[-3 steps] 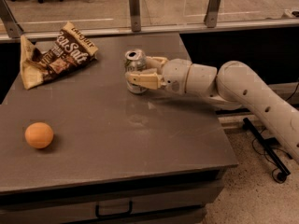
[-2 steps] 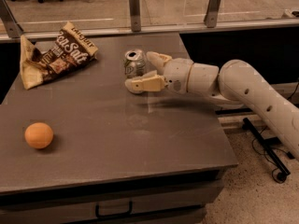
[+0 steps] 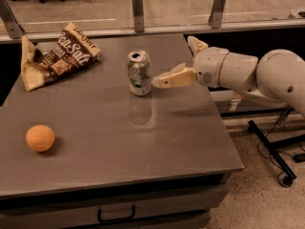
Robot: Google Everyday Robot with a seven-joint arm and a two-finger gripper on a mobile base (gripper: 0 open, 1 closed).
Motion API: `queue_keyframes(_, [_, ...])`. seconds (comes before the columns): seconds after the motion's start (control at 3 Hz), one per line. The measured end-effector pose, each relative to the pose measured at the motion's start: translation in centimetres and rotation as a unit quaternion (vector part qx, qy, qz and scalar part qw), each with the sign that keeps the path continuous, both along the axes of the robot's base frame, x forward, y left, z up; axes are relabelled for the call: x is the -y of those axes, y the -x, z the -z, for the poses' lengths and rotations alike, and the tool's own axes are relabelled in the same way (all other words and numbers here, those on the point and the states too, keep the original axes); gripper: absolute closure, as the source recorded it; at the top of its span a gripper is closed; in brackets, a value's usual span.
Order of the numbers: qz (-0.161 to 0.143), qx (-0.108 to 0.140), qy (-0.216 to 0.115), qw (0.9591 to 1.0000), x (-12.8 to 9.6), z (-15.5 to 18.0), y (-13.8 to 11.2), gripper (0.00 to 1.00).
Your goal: Place 7up can upright
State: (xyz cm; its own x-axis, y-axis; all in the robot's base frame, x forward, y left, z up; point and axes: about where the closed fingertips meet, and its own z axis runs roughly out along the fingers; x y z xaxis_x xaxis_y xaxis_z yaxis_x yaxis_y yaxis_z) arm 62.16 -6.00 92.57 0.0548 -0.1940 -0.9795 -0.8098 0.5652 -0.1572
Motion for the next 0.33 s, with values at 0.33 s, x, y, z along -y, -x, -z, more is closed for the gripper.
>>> queue_keyframes(0.33, [0.000, 0.000, 0.000, 1.0000, 0.00, 0.00, 0.00, 0.00])
